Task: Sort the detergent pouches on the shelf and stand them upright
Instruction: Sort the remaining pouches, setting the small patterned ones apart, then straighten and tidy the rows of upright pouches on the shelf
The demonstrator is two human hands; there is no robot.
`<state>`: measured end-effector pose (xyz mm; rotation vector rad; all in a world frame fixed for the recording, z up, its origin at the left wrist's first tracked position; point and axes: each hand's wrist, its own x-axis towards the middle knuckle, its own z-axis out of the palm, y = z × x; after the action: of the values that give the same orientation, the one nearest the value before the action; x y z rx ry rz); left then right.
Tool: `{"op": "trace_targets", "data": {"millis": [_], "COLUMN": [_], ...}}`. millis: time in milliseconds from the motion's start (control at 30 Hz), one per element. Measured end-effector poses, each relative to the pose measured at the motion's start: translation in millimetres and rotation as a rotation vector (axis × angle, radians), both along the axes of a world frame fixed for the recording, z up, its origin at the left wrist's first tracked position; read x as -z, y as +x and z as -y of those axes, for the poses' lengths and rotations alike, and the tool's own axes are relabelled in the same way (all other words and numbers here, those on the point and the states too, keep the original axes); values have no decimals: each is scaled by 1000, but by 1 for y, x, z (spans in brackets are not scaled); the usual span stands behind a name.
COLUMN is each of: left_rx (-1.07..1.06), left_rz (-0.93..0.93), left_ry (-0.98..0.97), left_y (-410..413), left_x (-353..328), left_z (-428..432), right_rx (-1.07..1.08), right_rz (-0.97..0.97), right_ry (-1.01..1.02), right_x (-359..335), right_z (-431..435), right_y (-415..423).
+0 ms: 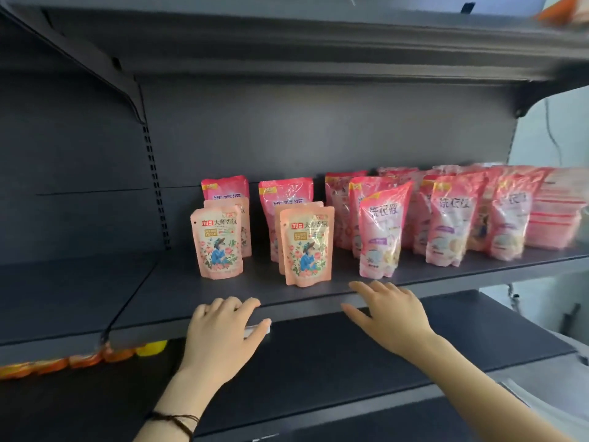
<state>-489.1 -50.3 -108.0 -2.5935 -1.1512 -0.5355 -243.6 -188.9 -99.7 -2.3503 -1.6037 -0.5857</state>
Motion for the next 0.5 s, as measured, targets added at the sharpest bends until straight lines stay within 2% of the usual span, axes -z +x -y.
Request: {"op": "trace_targets", "data": {"millis": [267,500], "left_rx": [128,213], "left_rz": [55,79], "left_ry": [54,131], "left_y": [102,232], "left_x": [-15,-45], "left_z": [60,102], "right_rx": [104,163], "right_rz": [10,33], "right_ry": [78,72], "right_x": [-12,-31], "right_z": [80,121], "right_y": [72,182]}}
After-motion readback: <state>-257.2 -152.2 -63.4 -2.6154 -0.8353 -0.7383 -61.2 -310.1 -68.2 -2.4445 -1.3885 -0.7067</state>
